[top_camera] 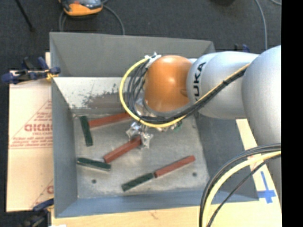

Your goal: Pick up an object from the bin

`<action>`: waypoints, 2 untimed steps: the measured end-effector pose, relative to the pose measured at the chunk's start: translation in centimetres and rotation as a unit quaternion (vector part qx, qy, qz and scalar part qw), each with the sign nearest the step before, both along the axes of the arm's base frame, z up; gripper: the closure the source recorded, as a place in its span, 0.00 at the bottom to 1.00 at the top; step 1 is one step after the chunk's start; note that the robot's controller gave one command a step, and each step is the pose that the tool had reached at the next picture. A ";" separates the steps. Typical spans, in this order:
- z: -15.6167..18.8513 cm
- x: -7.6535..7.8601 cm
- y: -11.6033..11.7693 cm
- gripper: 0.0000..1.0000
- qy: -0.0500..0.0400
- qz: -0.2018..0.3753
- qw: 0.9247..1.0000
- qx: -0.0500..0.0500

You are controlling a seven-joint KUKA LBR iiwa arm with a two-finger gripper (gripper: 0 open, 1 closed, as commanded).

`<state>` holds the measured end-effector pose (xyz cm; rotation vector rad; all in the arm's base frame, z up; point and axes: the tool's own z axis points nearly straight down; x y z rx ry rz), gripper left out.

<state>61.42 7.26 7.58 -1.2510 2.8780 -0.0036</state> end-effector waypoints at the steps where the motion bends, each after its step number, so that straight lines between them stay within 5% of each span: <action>1: 4.3 0.2 1.6 1.00 0.004 -0.032 0.999 0.001; 2: 9.7 0.7 1.9 1.00 -0.002 -0.032 0.999 0.001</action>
Offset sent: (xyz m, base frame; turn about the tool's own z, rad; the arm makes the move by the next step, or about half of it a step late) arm 0.0131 0.0209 0.0478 -0.1216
